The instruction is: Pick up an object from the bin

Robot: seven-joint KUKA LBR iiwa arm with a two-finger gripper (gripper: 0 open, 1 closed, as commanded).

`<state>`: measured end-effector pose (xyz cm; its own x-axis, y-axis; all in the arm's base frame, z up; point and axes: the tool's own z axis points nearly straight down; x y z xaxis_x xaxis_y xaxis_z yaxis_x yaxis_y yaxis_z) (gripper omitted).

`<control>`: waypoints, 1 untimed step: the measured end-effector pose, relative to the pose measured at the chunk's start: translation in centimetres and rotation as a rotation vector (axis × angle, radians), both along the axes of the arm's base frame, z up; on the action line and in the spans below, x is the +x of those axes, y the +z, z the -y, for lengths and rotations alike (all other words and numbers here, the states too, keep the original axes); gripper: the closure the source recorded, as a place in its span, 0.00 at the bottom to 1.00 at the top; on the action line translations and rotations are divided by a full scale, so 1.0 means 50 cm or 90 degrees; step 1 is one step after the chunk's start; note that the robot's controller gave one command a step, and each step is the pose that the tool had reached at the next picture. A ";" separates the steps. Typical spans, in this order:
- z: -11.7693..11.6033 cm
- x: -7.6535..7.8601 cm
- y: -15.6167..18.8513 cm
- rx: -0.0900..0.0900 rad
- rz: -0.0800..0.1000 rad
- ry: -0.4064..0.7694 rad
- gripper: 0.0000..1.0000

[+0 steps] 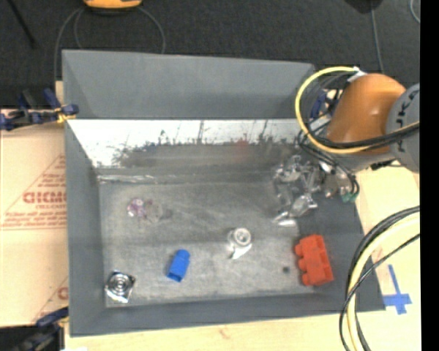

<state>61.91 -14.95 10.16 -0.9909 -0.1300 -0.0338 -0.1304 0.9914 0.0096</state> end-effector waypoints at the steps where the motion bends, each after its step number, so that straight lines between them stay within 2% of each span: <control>1: -0.005 -0.002 0.038 -0.005 -0.025 0.004 1.00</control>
Offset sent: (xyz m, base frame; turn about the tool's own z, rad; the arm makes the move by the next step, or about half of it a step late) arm 0.0000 0.0000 0.0191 -0.0002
